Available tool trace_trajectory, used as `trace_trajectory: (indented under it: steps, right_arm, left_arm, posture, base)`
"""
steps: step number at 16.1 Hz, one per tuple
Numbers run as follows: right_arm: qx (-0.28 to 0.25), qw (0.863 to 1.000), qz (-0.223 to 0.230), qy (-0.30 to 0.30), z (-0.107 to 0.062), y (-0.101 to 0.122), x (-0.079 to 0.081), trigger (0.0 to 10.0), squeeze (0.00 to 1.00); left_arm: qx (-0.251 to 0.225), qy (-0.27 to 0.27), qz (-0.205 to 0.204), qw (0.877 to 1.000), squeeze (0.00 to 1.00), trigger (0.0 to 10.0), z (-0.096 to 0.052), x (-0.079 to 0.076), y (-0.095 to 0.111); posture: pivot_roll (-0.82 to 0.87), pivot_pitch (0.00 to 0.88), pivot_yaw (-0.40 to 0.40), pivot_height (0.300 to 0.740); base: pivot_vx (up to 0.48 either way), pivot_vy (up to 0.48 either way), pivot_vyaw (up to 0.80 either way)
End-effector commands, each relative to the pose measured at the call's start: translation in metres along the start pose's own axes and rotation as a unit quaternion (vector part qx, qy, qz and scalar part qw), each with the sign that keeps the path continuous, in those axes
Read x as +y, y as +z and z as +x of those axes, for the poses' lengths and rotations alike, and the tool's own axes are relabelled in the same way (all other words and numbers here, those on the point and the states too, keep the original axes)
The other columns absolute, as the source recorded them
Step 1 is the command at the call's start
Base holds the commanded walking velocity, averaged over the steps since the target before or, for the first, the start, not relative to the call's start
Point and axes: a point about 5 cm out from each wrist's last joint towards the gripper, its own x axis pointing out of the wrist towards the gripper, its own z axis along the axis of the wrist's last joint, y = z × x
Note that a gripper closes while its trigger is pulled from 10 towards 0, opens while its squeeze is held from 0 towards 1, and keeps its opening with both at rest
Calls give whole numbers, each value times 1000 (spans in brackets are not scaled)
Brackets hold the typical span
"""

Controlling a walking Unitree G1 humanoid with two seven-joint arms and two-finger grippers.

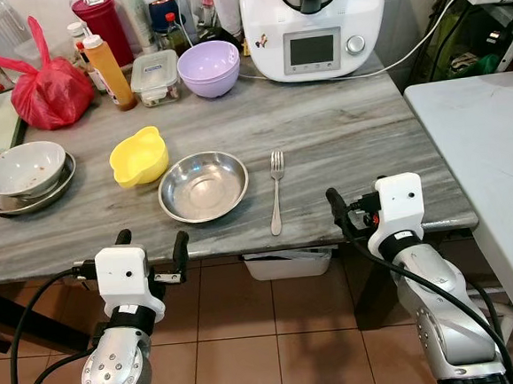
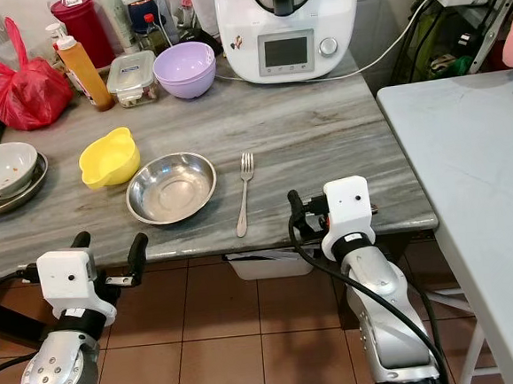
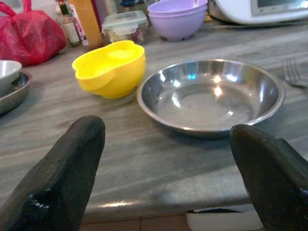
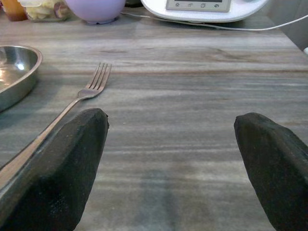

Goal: Setting the table

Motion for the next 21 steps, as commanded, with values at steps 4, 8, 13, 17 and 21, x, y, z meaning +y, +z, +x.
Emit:
trace_trajectory:
  steps: [4, 8, 13, 17, 21]
  right_arm:
    - [-15, 1000, 7, 21, 0, 7, 5, 10000, 0]
    - [-18, 1000, 7, 18, 1, 8, 4, 10000, 0]
    - [-9, 1000, 9, 19, 2, 4, 5, 10000, 0]
    - [-9, 1000, 2, 11, 2, 4, 5, 10000, 0]
    - [-20, 1000, -7, 5, 4, 5, 4, 10000, 0]
  left_arm:
    - [6, 17, 13, 1000, 0, 10000, 0, 5, -3]
    - [6, 21, 17, 1000, 0, 10000, 1, 6, -3]
    - [5, 21, 21, 1000, 0, 10000, 3, 5, -3]
    - [7, 22, 21, 1000, 0, 10000, 3, 5, -3]
    - [7, 23, 22, 999, 0, 10000, 3, 6, -3]
  posture:
    - [-56, 130, 87, 740]
    - [-55, 128, 87, 740]
    - [-53, 127, 89, 740]
    - [-53, 128, 89, 740]
    - [-51, 125, 90, 740]
  base:
    - [0, 0, 0]
    - [0, 0, 0]
    - [-272, 0, 0]
    - [-308, 0, 0]
    - [-343, 0, 0]
